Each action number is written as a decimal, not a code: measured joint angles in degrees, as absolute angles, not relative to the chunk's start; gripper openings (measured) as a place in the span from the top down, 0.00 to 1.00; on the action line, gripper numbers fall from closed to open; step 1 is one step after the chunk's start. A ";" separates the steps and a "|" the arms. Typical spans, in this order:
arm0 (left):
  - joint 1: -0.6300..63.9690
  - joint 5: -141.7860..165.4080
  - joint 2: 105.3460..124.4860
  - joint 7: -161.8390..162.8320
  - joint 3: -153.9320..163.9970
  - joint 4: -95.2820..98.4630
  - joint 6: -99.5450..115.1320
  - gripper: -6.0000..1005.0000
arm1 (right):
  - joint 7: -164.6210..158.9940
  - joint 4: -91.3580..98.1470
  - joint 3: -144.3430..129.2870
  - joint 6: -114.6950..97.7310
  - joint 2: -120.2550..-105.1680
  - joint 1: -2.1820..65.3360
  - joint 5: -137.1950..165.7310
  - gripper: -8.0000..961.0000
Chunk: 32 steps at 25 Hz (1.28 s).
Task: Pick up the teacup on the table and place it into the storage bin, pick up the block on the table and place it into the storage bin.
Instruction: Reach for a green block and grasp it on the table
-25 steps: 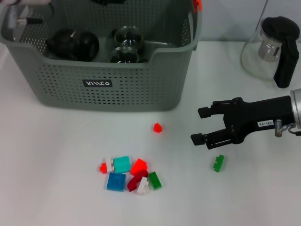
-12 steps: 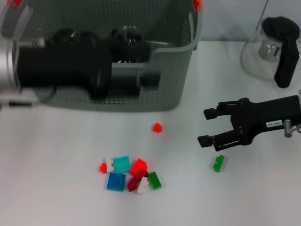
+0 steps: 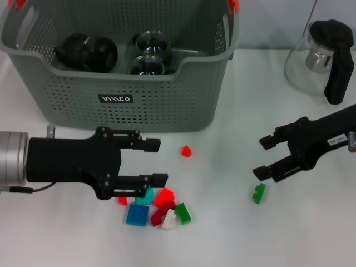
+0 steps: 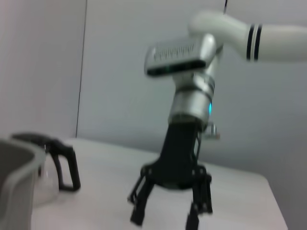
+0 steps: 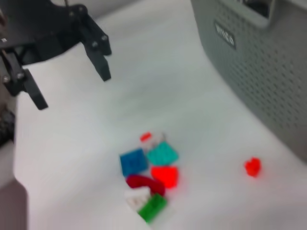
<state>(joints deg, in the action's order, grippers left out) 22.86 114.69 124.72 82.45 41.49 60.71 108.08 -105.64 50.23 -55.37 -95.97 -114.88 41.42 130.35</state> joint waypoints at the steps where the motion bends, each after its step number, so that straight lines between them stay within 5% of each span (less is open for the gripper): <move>1: 22.83 115.29 124.72 82.45 41.47 60.62 107.97 0.34 | -106.86 52.44 -55.37 -96.28 -115.37 41.56 132.27 0.03; 19: 26.03 123.13 123.98 81.40 40.92 53.34 102.05 0.34 | -115.67 56.60 -64.33 -98.35 -120.17 48.50 151.51 0.03; 32: 26.37 123.14 123.93 80.76 40.61 53.51 101.87 0.34 | -122.19 50.02 -77.25 -88.41 -120.58 51.06 149.65 0.03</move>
<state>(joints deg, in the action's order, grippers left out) 26.37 123.14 123.93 80.75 40.61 53.51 101.87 -122.19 50.02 -77.25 -88.41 -120.58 51.06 149.65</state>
